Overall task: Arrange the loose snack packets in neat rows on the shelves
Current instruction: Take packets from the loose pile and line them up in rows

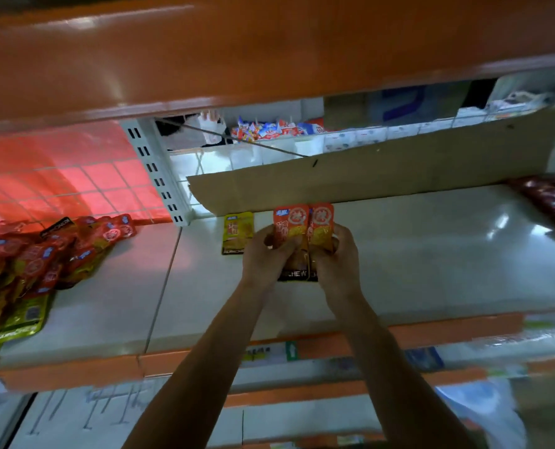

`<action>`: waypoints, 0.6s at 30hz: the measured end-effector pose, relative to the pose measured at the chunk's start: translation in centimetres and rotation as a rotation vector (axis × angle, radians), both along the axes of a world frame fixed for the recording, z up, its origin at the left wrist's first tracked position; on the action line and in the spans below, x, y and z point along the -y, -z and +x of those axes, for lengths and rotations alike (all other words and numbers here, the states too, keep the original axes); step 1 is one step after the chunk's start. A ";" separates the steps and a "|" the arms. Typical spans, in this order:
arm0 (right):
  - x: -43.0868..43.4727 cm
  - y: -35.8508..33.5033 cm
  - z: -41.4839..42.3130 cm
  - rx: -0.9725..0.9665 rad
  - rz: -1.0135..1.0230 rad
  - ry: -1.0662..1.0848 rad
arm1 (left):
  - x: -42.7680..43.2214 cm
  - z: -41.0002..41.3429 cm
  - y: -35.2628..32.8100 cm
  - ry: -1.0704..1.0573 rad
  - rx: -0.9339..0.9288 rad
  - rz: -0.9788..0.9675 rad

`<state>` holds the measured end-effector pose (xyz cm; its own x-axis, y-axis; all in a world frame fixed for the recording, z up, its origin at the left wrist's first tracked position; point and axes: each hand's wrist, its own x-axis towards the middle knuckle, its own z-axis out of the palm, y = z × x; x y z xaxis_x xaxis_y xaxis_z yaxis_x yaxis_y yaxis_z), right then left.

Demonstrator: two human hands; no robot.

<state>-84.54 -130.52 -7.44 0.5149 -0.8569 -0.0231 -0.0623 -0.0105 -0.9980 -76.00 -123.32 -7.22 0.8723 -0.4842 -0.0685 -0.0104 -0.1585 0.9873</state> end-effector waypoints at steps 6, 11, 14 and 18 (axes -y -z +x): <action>7.0 -0.2 -7.6 -0.012 0.061 0.023 | 6.7 -6.1 0.2 0.011 -0.250 -0.126; 12.7 0.2 -14.3 -0.039 0.024 0.094 | 12.4 -11.7 0.6 0.060 -0.355 -0.173; 15.8 0.4 -18.2 -0.052 -0.021 0.151 | 15.4 -15.0 0.9 0.099 -0.404 -0.162; 19.4 0.4 -22.0 -0.057 -0.038 0.205 | 18.8 -18.0 1.4 0.119 -0.410 -0.106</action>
